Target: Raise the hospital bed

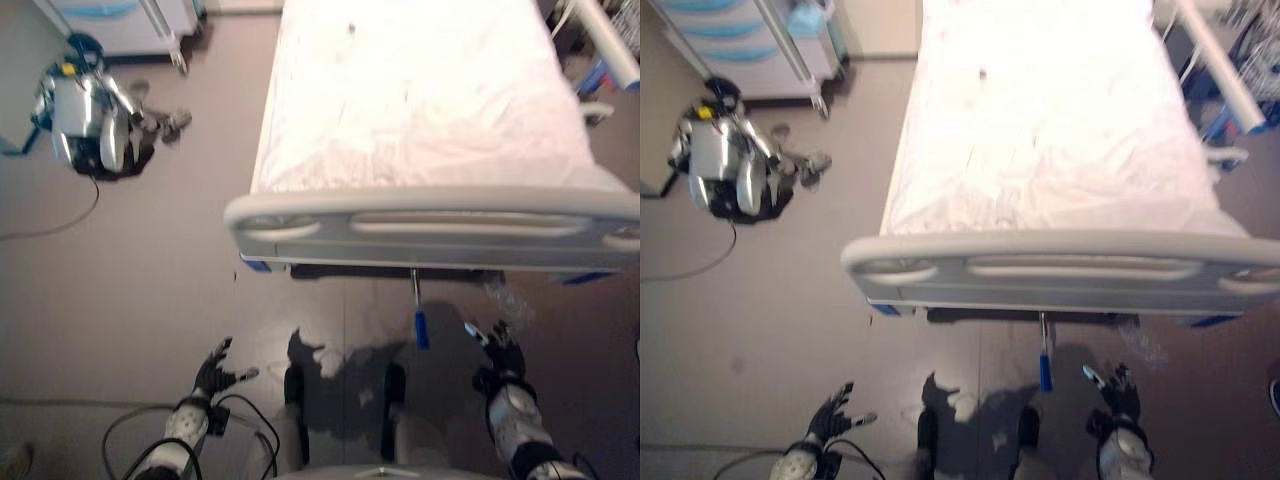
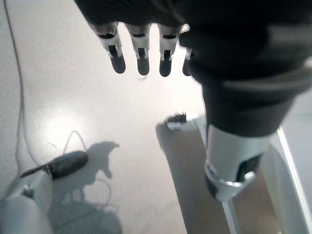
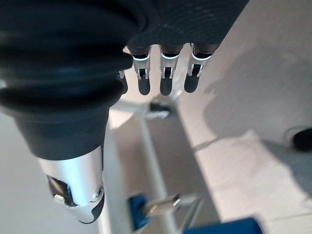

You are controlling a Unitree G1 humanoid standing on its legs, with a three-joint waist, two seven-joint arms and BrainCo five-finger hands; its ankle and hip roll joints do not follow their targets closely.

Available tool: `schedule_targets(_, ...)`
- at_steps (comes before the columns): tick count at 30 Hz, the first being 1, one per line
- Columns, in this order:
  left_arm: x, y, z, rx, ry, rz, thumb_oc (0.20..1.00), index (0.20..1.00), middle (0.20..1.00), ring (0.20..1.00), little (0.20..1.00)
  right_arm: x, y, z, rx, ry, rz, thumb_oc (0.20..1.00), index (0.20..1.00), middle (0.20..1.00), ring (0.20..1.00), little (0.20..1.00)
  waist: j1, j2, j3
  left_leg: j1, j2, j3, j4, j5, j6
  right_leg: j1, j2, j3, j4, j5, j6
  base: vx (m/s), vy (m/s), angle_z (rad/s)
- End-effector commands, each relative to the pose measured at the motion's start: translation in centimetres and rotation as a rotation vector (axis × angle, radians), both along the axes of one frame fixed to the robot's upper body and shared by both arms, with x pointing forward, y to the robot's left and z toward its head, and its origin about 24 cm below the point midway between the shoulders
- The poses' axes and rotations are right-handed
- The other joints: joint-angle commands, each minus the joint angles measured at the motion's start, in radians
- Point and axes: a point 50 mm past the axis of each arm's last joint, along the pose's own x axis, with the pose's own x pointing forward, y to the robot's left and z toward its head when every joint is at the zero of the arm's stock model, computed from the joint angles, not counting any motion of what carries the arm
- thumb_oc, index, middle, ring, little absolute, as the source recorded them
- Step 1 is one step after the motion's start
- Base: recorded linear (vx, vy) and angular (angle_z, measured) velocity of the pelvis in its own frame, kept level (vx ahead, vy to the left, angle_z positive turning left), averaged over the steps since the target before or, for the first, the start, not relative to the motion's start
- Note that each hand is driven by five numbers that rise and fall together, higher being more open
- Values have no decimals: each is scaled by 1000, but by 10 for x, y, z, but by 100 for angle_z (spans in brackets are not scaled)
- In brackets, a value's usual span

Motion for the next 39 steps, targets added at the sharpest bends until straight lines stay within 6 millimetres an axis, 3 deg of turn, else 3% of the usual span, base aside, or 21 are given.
schedule_targets(1,6,3,3,22,-22,12,1000,1000,1000,1000,1000,-4,-8,-1,-47,66,58,1000,1000,1000,1000,1000,29,-9,-28,1,-51,-5,12,-24,16,-1,0,1,78,-30,68,65,18,-7)
schedule_targets(5,-3,1,-3,1,2,46,1000,1000,1000,1000,1000,-26,3,-16,-41,191,135,1000,1000,1000,1000,1000,30,-20,-84,49,-49,-3,-22,-19,16,52,1,2,34,-15,72,62,24,-5)
schedule_targets(11,-10,4,-7,17,37,58,1000,1000,1000,1000,1000,-29,24,-23,-16,225,252,1000,1000,1000,1000,1000,28,-41,-119,92,-50,6,-22,-31,17,94,-2,12,35,-21,72,33,15,-1)
schedule_targets(19,-28,-9,-22,-11,149,76,1000,1000,1000,1000,1000,-56,40,-38,21,345,318,1000,1000,1000,1000,1000,36,-51,-170,145,-49,6,-22,-54,23,149,-4,13,33,-37,72,24,24,-3)
schedule_targets(28,-19,-18,-21,-12,132,30,1000,1000,1000,1000,1000,-48,42,-37,-20,366,356,1000,1000,1000,1000,1000,37,-47,-180,162,-45,10,-22,-60,26,160,-3,26,29,-37,69,1,1,0)
schedule_targets(39,-23,-19,-23,-10,153,25,1000,1000,1000,1000,1000,-49,46,-39,-24,379,379,1000,1000,1000,1000,1000,34,-52,-183,169,-41,12,-22,-61,22,173,-3,22,16,-41,69,0,0,0)
